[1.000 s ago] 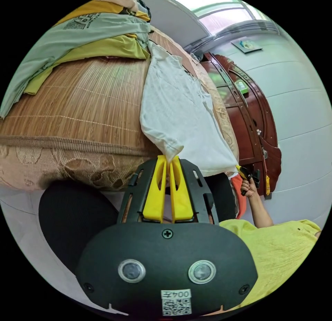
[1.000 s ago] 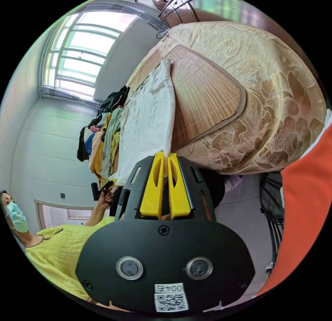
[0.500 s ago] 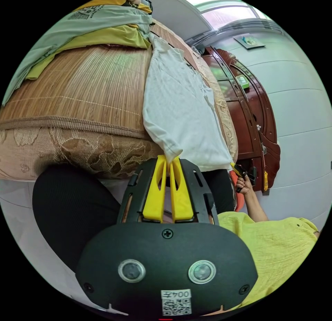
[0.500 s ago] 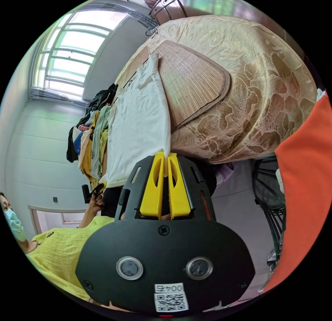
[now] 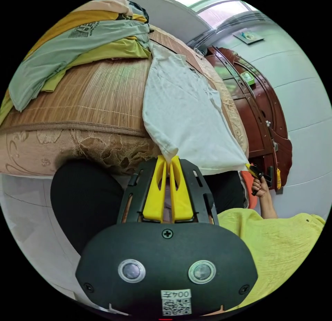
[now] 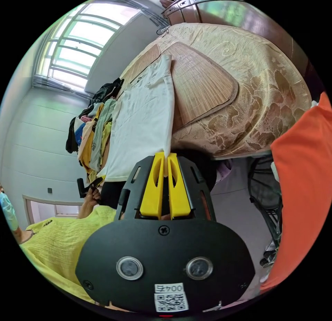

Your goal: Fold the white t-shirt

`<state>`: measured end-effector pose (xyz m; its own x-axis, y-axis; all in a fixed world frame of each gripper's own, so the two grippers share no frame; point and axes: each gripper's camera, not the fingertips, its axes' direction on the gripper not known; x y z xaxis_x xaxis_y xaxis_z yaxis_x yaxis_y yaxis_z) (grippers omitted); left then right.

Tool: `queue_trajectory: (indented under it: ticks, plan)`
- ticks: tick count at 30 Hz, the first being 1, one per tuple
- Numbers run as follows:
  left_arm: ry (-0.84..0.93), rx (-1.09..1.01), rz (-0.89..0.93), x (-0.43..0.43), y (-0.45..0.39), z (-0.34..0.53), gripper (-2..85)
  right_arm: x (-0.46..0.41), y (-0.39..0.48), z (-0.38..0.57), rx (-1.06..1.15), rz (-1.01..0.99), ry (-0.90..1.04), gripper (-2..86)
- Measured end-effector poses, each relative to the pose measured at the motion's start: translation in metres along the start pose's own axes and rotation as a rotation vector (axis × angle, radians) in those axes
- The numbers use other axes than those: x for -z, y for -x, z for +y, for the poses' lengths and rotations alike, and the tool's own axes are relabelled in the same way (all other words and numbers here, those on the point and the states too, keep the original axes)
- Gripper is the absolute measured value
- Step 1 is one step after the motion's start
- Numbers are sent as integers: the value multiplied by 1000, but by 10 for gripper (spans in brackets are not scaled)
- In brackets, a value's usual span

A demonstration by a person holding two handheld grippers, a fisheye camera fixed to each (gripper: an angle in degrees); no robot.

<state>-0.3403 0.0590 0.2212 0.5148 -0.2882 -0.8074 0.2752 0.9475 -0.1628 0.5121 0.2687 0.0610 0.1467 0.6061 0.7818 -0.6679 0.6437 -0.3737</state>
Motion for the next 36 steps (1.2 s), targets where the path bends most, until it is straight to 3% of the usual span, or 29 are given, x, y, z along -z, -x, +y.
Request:
queue_trajectory:
  ticks: [11,26,36]
  plan:
    - [9,22,57,21,26,23,27,35,-12,52,-21,-13,-24,1]
    - [-68,-25,64,40,17,27,30,60,-25,57,4,-209,-112,0]
    - [-124,-9,158,36,13,43,28,65,-33,59,18,-209,-99,3]
